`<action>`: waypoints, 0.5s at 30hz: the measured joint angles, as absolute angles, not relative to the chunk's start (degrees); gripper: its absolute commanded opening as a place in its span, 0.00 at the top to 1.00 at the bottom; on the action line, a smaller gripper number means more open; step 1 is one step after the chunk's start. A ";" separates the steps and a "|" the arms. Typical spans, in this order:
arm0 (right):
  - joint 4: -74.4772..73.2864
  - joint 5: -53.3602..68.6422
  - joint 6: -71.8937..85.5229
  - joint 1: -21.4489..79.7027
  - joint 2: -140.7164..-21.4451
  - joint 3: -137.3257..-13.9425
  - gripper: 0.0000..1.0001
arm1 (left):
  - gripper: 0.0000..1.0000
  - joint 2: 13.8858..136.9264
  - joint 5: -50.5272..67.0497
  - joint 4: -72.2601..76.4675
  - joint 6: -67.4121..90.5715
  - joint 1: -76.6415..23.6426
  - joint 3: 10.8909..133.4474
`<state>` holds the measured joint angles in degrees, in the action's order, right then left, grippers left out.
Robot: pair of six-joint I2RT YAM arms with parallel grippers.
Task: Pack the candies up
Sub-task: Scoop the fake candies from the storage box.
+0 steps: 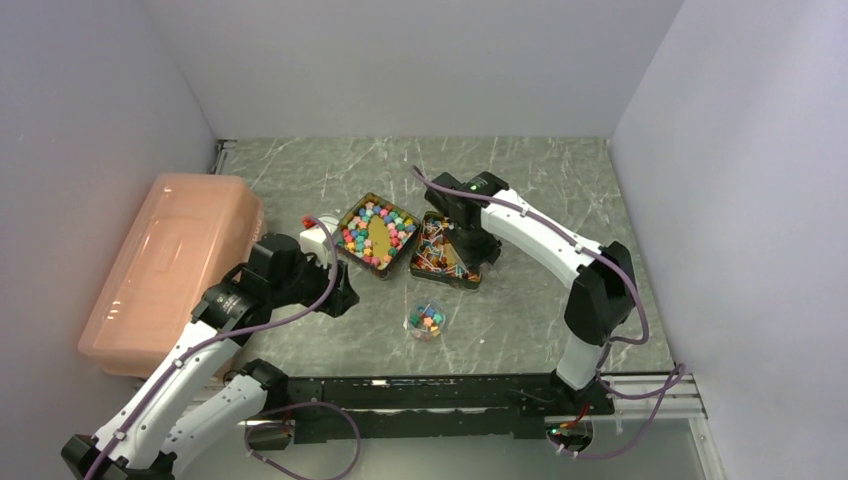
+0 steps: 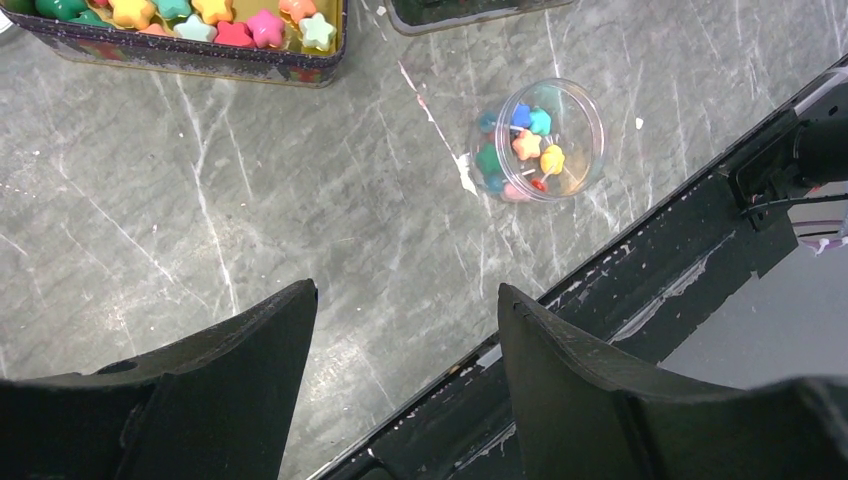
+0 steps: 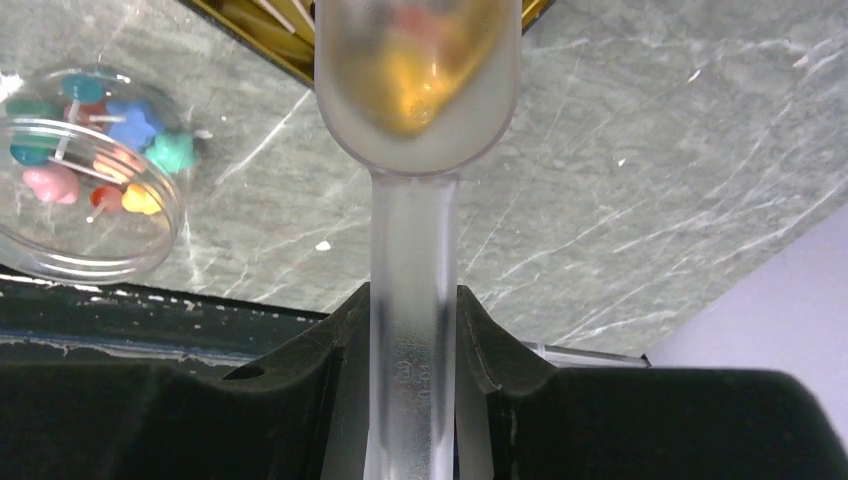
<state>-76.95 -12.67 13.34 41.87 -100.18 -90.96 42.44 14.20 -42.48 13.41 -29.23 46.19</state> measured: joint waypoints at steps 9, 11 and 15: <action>-72.20 -10.57 10.02 39.31 -103.83 -89.84 1.00 | 0.27 42.48 14.02 -42.48 13.41 -29.23 46.19; -71.22 -10.02 9.50 38.87 -104.42 -89.01 1.00 | 0.27 42.50 13.98 -42.48 13.41 -29.23 46.19; -69.32 -9.45 8.54 38.20 -105.12 -87.59 1.00 | 0.27 42.65 13.63 -42.48 13.41 -29.23 46.19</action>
